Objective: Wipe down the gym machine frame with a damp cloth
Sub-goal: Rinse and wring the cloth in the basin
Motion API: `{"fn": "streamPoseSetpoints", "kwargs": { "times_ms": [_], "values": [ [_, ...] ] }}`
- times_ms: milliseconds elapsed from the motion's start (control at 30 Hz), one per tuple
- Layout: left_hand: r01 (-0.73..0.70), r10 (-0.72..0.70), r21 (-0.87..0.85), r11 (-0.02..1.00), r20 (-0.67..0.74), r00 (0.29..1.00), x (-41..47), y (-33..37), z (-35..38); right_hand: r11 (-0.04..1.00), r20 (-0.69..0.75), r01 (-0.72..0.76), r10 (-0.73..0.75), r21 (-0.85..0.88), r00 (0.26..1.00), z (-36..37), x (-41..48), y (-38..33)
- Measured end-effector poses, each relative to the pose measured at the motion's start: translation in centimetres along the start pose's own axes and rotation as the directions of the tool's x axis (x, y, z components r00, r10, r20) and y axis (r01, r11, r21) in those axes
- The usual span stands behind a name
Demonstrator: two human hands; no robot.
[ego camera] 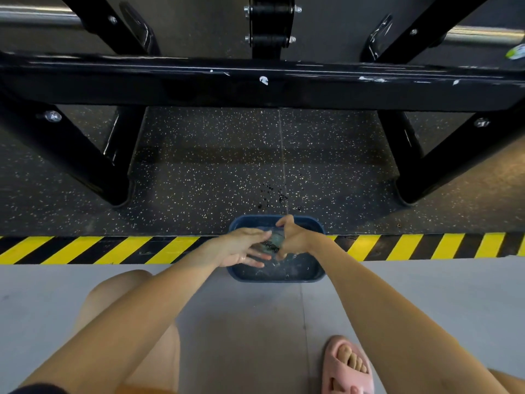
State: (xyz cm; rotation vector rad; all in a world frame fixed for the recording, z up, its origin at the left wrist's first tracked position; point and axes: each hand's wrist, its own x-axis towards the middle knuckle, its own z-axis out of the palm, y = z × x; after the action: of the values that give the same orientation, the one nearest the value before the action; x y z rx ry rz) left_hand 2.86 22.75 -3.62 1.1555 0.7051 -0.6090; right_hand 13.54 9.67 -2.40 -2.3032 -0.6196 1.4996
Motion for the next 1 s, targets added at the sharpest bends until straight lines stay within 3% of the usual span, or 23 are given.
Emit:
{"fn": "streamPoseSetpoints", "kwargs": {
  "times_ms": [100, 167, 267, 400, 533, 700, 767, 833, 933, 1000],
  "values": [
    [-0.131, 0.116, -0.054, 0.99, -0.224, 0.968, -0.2, 0.0, 0.3, 0.953, 0.0, -0.005, 0.005, 0.302, 1.0, -0.7, -0.8, -1.0],
    [-0.207, 0.19, -0.031, 0.978, -0.283, 0.94, -0.8, 0.9, 0.2, 0.916, 0.046, -0.031, 0.014, 0.4, 0.999, -1.2, -1.3, -1.6],
    [-0.274, 0.27, 0.028, 0.961, -0.289, 0.918, -2.6, 2.8, -0.4, 0.88, 0.095, -0.042, -0.004, 0.473, 0.995, -2.0, -1.8, -2.1],
    [-0.166, 0.229, 0.262, 0.951, -0.233, 0.945, -5.5, 4.4, -2.3, 0.763, -0.032, 0.03, -0.012, 0.645, 0.999, -2.2, -2.2, -3.5],
    [-0.09, 0.259, 0.524, 0.847, -0.26, 0.93, -7.9, 6.4, -2.7, 0.723, -0.104, 0.11, -0.054, 0.682, 0.993, -2.1, -2.4, -6.5],
    [-0.215, 0.378, 0.426, 0.879, -0.347, 0.858, -9.5, 7.8, -4.9, 0.904, 0.06, 0.05, -0.083, 0.425, 0.995, -3.8, -3.6, -8.7],
    [-0.241, 0.362, 0.349, 0.906, -0.339, 0.868, -10.0, 8.3, -5.6, 0.947, 0.037, 0.048, -0.063, 0.318, 0.997, -4.1, -3.7, -9.1],
    [-0.228, 0.32, 0.295, 0.928, -0.315, 0.893, -10.7, 8.9, -6.0, 0.935, -0.048, 0.11, -0.1, 0.338, 0.994, -4.2, -4.1, -9.7],
    [-0.238, 0.342, 0.351, 0.906, -0.274, 0.899, -11.1, 9.8, -6.5, 0.81, -0.097, 0.223, -0.203, 0.543, 0.974, -4.6, -4.4, -10.5],
    [-0.23, 0.332, 0.351, 0.908, -0.265, 0.905, -11.3, 10.3, -6.5, 0.854, -0.098, 0.259, -0.241, 0.451, 0.966, -4.8, -4.8, -11.2]
  ]
}}
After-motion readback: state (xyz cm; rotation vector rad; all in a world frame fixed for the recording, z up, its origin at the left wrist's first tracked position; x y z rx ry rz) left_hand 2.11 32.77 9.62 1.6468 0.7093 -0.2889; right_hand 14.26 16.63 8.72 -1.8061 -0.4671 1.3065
